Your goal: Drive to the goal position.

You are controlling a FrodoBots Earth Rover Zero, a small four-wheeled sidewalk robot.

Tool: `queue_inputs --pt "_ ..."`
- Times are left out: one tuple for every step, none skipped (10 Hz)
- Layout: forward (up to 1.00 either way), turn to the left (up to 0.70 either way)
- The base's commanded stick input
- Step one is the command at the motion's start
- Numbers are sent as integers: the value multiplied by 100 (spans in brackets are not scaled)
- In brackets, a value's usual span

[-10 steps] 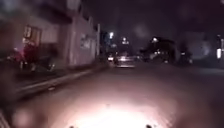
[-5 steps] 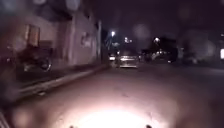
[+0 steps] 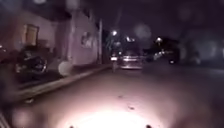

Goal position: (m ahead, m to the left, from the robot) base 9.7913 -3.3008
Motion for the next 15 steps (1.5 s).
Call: queue_inputs --pt "70 -32" --pt "70 -31" --pt "70 -30" --pt "70 -29" --pt "70 -29" --pt "70 -19" --pt "70 -4" --pt "70 0" --pt "70 0" --pt "70 0" --pt "70 0" --pt "70 0" --pt "70 0" --pt "70 -2" --pt "70 -16"
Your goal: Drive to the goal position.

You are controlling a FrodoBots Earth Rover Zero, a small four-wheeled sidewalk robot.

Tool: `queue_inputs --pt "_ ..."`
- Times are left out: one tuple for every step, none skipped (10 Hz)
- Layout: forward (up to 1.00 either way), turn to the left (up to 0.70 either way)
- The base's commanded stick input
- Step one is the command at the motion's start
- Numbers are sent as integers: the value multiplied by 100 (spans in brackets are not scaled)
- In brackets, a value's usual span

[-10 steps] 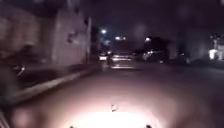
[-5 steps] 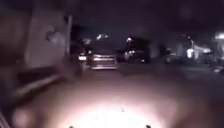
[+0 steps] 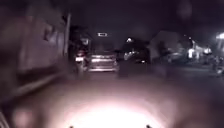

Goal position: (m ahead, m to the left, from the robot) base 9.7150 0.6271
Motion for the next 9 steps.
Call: queue_inputs --pt "70 -27" --pt "70 -30" --pt "70 -30" --pt "70 -30" --pt "70 -30" --pt "70 -30" --pt "70 -29" --pt "70 -26" --pt "70 -21"
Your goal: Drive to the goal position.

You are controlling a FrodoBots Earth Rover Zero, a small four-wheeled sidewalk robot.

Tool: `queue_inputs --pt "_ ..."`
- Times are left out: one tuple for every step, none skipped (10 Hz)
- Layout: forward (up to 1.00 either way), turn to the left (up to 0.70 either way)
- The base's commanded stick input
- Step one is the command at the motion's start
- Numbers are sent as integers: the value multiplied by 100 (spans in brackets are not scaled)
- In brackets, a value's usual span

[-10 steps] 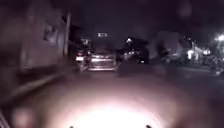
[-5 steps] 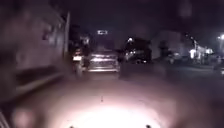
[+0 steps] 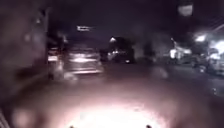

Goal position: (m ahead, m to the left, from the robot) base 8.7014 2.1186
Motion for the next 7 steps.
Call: queue_inputs --pt "70 -11" --pt "70 -2" --pt "70 0" --pt "70 -3" --pt "70 -21" --pt "70 -28" --pt "70 -18"
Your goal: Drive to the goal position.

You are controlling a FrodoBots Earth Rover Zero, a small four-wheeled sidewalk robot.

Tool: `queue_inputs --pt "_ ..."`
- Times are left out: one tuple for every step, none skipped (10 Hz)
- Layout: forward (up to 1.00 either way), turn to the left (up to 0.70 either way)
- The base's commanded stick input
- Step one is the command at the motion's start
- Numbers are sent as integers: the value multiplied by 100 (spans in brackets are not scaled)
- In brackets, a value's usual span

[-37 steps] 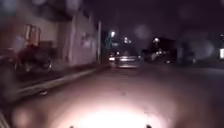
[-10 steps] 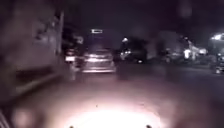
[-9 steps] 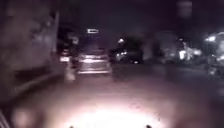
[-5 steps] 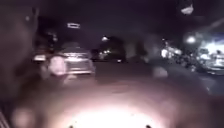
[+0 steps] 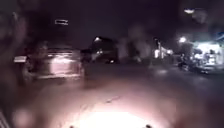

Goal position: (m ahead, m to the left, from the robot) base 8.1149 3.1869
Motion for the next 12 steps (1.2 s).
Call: queue_inputs --pt "70 -4" --pt "70 0" --pt "70 0" --pt "70 0" --pt "70 0" --pt "70 0" --pt "70 0" --pt "70 2" --pt "70 3" --pt "70 3" --pt "70 3" --pt "70 3"
